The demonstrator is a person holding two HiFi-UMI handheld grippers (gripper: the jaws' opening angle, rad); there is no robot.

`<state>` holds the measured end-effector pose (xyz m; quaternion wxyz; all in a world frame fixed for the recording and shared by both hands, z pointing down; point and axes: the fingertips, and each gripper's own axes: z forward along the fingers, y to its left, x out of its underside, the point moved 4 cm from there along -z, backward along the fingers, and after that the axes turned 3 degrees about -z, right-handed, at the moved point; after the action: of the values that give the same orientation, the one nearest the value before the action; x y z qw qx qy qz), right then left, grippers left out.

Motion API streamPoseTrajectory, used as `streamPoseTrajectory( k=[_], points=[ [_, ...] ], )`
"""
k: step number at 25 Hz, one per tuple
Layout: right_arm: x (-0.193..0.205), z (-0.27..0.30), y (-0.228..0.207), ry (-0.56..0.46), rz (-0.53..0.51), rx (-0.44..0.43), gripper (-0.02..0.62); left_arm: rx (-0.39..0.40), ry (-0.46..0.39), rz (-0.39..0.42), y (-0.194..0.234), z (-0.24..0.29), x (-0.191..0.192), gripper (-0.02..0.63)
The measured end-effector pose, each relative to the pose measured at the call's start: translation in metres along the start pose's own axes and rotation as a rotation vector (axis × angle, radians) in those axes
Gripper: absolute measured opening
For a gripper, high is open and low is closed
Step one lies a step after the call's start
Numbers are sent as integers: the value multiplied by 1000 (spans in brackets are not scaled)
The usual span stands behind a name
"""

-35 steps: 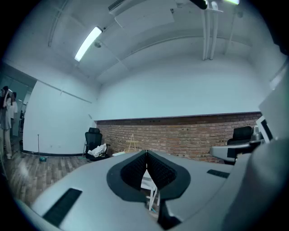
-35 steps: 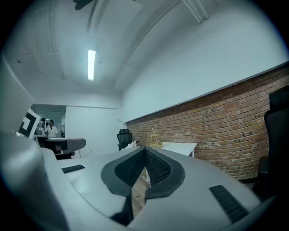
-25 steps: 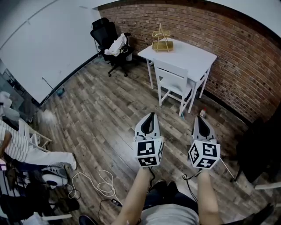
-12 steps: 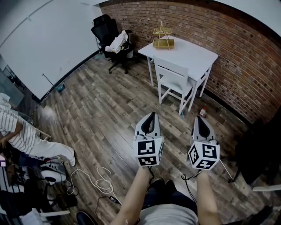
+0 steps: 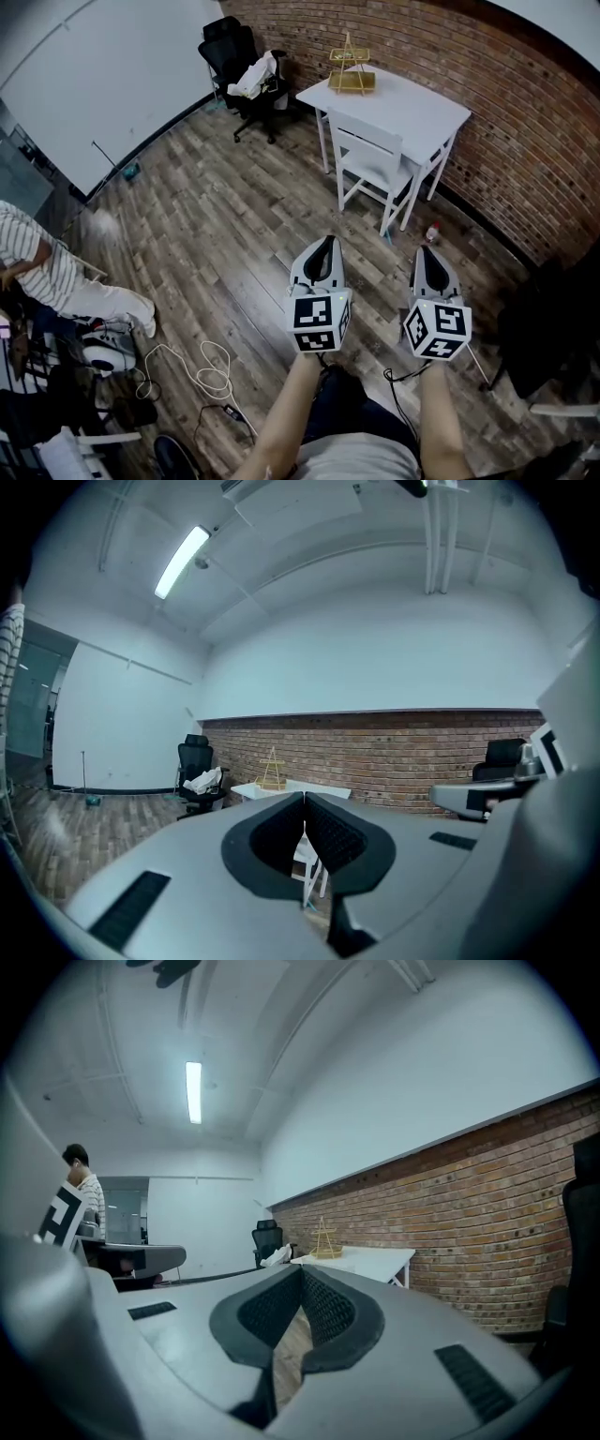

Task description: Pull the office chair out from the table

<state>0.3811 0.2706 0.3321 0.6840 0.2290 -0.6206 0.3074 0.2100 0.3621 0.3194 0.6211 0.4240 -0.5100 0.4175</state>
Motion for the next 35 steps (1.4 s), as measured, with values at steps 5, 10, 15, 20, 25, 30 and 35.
streamPoseTrajectory(
  k=[5,10,15,20,25,30,35],
  points=[
    [0,13,1,9,16,-17,14,-22,18,10,8,8,1,15],
    [-1,39,1,6,9,-24,14,-28,8,15,20,31,-1,14],
    [-5,81,0,5,10,-17,14,-20,14,15,38,69,-3,14],
    [-16,130,7,0,3,-16,14,-9,14,19,67,109,-13,14],
    [-28,174,11,-12,2,-1,14,12,1,21,93,151,-28,15],
    [-33,220,12,-14,11,20,14,42,-13,20,111,194,-40,15],
    [-41,261,15,-22,9,37,14,66,-16,22,132,232,-47,15]
  ],
)
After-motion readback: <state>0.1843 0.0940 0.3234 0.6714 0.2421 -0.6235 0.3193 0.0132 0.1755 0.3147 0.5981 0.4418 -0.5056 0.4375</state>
